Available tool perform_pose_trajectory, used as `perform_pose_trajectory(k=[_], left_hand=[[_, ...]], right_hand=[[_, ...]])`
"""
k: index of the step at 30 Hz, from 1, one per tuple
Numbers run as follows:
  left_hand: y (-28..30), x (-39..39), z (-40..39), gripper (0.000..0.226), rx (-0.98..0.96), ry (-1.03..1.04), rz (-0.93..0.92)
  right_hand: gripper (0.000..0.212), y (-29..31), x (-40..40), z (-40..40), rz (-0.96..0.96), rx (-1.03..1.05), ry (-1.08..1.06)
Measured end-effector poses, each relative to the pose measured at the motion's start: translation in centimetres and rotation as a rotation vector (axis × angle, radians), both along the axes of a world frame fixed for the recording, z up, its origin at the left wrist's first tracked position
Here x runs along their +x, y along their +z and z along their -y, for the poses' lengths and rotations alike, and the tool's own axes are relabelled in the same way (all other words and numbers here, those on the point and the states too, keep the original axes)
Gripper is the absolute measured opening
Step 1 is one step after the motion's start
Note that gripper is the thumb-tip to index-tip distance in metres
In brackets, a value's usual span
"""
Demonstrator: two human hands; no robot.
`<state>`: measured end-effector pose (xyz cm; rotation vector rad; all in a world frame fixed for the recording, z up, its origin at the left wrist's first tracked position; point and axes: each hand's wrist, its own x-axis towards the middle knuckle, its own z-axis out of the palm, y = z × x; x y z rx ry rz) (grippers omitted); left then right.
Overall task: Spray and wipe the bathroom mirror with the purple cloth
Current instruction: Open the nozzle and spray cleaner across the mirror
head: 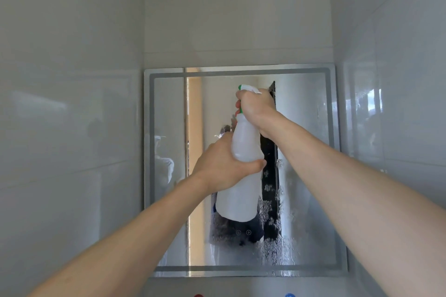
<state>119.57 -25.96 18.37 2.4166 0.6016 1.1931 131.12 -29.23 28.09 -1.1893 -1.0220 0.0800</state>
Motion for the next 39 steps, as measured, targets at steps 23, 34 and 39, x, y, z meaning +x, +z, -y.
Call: perform_pose_trajectory(k=[23, 34, 39], left_hand=[[-7.5, -0.2, -2.5, 0.082, -0.085, -0.065, -0.136], [-12.4, -0.6, -3.4, 0.075, -0.254, -0.072, -0.25], [-13.9, -0.8, -3.1, 0.061, -0.284, -0.141, -0.258]], right_hand=[[0.02, -8.7, 0.5, -2.6, 0.002, -0.142, -0.001], [0.019, -14.4, -0.2, -3.2, -0.005, -0.318, -0.046], [0.025, -16.1, -0.1, -3.3, -0.064, -0.392, -0.006]])
